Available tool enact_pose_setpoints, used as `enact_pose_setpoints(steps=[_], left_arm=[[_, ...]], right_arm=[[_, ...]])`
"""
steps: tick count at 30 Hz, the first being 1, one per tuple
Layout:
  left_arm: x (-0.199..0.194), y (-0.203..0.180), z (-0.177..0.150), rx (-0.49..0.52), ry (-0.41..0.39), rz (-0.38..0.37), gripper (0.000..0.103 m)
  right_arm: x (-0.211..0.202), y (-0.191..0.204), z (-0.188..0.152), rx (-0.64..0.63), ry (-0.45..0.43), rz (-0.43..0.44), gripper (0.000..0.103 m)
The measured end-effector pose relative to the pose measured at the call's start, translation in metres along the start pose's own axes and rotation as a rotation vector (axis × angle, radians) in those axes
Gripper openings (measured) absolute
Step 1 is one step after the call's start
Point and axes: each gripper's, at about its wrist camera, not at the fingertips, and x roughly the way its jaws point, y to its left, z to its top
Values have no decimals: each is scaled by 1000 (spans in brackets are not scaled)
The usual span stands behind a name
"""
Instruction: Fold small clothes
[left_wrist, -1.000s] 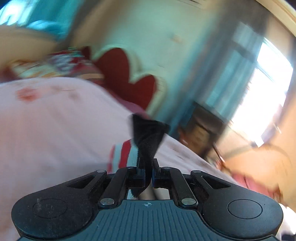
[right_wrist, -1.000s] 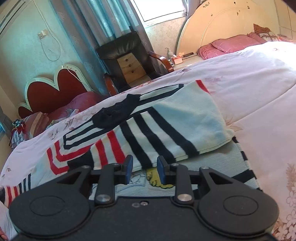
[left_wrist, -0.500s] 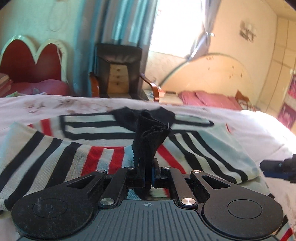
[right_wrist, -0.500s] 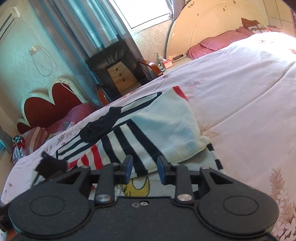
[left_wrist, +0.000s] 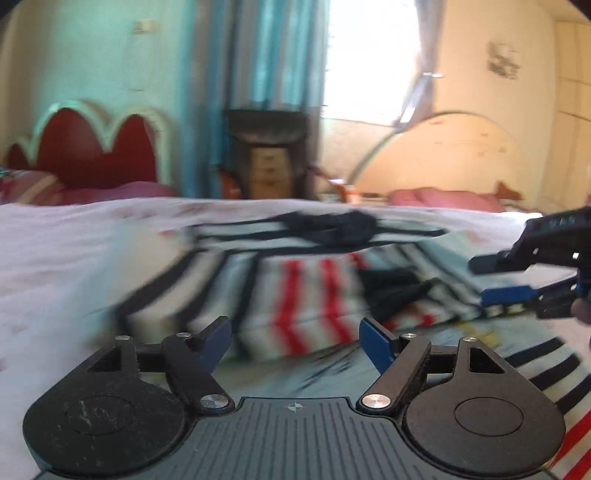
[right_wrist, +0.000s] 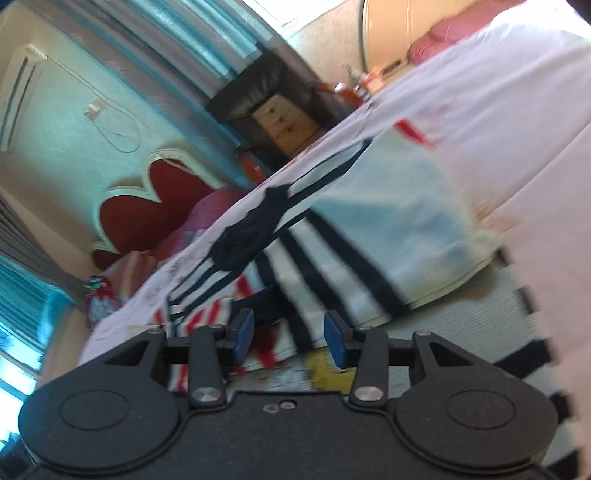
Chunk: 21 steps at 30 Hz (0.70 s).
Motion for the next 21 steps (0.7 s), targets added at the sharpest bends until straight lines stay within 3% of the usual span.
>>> enact_pose_setpoints(steps=[4, 7, 9, 11, 14, 17, 21], left_arm=[[2, 59, -18, -67, 58, 135, 71], [17, 79, -20, -73, 65, 156, 71], [31, 86, -18, -71, 61, 142, 71], [43, 89, -13, -65, 65, 138, 64], [51, 90, -6, -70, 60, 122, 36], [56, 81, -4, -33, 53, 117, 35], [52, 75, -2, -21, 32, 106, 35]], right_arm=[[39, 11, -6, 51, 81, 69, 42], [62, 25, -5, -2, 95, 26, 37], [70, 35, -3, -64, 91, -36, 7], [65, 46, 1, -166, 53, -70, 6], [33, 57, 10, -270, -74, -112, 6], [9, 45, 23, -270, -152, -162, 6], [19, 27, 23, -263, -79, -186, 6]])
